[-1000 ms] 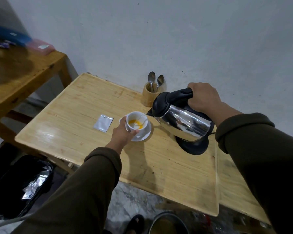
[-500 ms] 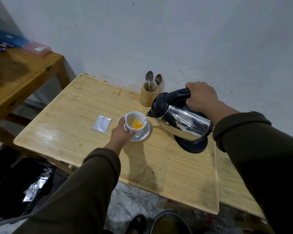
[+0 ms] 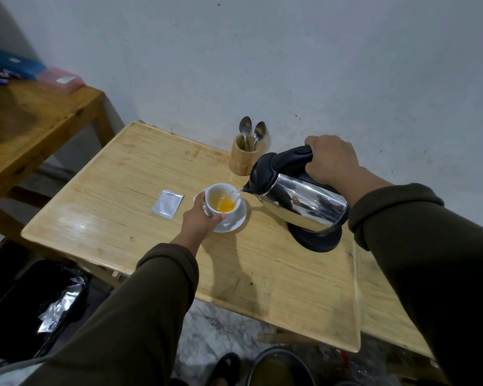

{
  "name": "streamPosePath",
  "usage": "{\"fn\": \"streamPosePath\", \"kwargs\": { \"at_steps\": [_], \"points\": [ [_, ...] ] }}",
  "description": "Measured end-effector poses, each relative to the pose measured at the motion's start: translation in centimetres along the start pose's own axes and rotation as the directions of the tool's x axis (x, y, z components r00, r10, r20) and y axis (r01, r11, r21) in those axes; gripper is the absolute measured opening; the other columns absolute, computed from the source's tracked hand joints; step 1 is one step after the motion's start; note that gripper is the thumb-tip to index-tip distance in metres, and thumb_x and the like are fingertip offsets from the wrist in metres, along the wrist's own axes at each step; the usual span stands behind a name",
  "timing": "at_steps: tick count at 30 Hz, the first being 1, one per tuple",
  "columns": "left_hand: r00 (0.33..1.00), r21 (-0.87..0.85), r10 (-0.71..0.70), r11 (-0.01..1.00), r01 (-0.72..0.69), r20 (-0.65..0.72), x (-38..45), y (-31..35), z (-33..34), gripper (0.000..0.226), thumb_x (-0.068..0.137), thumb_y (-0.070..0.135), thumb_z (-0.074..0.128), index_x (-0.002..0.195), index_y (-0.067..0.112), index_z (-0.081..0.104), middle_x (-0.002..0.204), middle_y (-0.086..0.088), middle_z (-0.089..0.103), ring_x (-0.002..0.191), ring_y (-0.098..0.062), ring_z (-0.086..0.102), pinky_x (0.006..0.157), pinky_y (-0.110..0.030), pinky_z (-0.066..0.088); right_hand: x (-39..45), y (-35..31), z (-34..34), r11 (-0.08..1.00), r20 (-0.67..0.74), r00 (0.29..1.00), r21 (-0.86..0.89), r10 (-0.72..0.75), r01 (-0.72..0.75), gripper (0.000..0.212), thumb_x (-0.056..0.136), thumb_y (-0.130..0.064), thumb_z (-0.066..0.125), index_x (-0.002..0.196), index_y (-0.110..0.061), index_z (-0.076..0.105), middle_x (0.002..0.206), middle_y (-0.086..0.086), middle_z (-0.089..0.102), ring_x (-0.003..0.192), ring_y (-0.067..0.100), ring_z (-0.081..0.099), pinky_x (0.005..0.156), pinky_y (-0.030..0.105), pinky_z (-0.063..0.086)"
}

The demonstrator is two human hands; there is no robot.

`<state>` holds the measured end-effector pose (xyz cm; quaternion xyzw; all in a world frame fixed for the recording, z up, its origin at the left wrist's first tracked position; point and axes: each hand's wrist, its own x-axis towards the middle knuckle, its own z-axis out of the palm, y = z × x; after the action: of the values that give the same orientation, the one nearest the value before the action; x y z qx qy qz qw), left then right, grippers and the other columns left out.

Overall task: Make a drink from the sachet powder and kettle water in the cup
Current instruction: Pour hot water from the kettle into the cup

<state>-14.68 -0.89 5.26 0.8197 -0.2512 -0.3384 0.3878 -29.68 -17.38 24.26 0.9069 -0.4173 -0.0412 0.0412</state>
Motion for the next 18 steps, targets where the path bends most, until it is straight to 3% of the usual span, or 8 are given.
{"fn": "streamPosePath", "kwargs": {
  "at_steps": [5,18],
  "points": [
    [1.000,-0.016,-0.029,0.999,0.029,0.003,0.10,-0.11,0.10,0.080,0.080,0.034,0.070,0.146,0.026,0.025,0.135,-0.016,0.051,0.121,-0.034,0.052,0.082,-0.029,0.039,-0.03,0.15,0.00,1.000,-0.006,1.000,-0.008,0.001,-0.001,0.012,0.084,-0.008,0.052,0.091,-0.013,0.044,0.087,0.008,0.046,0.082,0.028,0.041,0.082,0.040,0.040],
    [1.000,0.001,-0.028,1.000,0.028,0.001,0.23,0.02,0.15,0.081,0.080,0.036,0.070,0.146,0.025,0.025,0.136,-0.016,0.051,0.121,-0.034,0.052,0.089,-0.035,0.045,-0.10,0.07,-0.23,0.999,-0.002,1.000,-0.036,0.005,-0.005,0.016,0.084,-0.007,0.052,0.088,-0.014,0.038,0.086,0.009,0.046,0.080,0.028,0.041,0.084,0.041,0.041]
  ]
}}
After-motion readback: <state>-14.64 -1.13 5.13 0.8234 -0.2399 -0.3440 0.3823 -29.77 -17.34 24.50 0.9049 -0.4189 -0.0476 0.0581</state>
